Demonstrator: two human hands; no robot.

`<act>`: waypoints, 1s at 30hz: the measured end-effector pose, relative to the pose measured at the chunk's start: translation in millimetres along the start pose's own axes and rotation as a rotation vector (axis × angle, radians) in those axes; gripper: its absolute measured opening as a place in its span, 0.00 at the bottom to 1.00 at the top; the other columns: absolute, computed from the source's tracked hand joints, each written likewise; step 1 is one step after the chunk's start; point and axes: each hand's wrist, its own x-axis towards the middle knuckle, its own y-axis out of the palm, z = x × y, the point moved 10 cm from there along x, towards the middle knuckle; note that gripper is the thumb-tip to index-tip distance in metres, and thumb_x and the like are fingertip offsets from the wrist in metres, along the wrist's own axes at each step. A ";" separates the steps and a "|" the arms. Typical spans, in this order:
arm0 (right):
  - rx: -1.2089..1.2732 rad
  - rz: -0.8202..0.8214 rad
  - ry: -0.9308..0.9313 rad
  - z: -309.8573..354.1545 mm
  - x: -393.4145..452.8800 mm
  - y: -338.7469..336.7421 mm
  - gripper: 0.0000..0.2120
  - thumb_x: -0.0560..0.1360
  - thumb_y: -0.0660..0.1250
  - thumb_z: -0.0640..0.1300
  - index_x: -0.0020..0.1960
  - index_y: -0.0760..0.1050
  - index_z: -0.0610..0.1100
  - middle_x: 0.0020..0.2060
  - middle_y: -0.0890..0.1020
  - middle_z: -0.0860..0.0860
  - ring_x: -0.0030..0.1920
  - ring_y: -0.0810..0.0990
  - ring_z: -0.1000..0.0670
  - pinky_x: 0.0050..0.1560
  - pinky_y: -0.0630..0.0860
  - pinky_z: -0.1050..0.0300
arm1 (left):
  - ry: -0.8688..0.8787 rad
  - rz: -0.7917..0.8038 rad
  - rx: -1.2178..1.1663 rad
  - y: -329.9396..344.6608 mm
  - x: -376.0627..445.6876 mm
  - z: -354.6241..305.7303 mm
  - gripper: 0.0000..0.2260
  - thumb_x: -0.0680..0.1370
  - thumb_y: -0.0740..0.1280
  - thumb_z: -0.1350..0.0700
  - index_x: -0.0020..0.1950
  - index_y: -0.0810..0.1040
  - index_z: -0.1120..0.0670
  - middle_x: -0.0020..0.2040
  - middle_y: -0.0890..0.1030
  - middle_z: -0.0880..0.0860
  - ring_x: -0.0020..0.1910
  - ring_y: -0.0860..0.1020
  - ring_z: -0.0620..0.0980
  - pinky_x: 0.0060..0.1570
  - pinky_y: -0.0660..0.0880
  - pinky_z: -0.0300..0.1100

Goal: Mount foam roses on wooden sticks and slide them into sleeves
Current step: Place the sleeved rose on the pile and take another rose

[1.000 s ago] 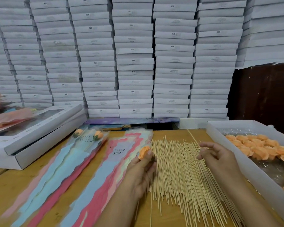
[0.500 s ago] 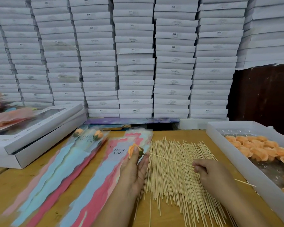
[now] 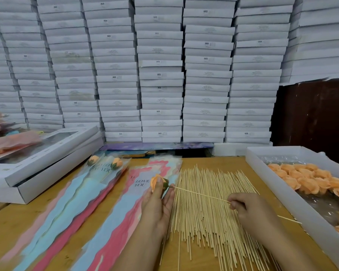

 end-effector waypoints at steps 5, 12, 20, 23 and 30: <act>0.007 -0.004 0.010 -1.3 0.2 -0.2 0.11 0.80 0.65 0.39 0.53 0.84 0.50 0.40 0.82 0.61 0.41 0.79 0.60 0.39 0.71 0.63 | 0.004 -0.008 -0.009 -1.2 0.8 0.0 0.20 0.79 0.70 0.57 0.68 0.74 0.64 0.63 0.80 0.64 0.42 0.84 0.52 0.44 0.82 0.42; -0.007 0.005 0.017 -2.1 0.0 -0.6 0.11 0.80 0.65 0.39 0.54 0.84 0.51 0.40 0.81 0.62 0.38 0.79 0.60 0.36 0.70 0.64 | 0.001 -0.010 0.007 -1.2 -1.1 -0.6 0.20 0.79 0.70 0.57 0.68 0.75 0.64 0.64 0.79 0.65 0.41 0.84 0.51 0.39 0.82 0.39; -0.011 0.005 -0.002 0.5 -0.8 -1.2 0.11 0.80 0.65 0.38 0.53 0.84 0.50 0.39 0.81 0.61 0.36 0.75 0.62 0.34 0.65 0.68 | -0.005 -0.001 0.012 0.0 -2.5 -0.3 0.21 0.79 0.70 0.56 0.69 0.74 0.64 0.62 0.80 0.65 0.41 0.82 0.51 0.39 0.81 0.37; -0.018 0.011 -0.004 1.7 -1.6 -1.0 0.11 0.80 0.64 0.38 0.54 0.84 0.49 0.40 0.82 0.60 0.40 0.78 0.59 0.40 0.70 0.63 | -0.010 -0.001 0.011 -0.3 -2.0 0.5 0.21 0.79 0.70 0.56 0.69 0.74 0.64 0.57 0.81 0.64 0.38 0.83 0.49 0.37 0.81 0.37; -0.019 0.017 0.003 1.0 -2.3 -0.6 0.11 0.80 0.64 0.38 0.54 0.84 0.49 0.40 0.82 0.61 0.43 0.80 0.58 0.44 0.74 0.60 | -0.014 -0.004 0.008 -0.7 -3.0 0.4 0.20 0.78 0.70 0.57 0.68 0.74 0.63 0.54 0.82 0.64 0.39 0.83 0.50 0.35 0.81 0.37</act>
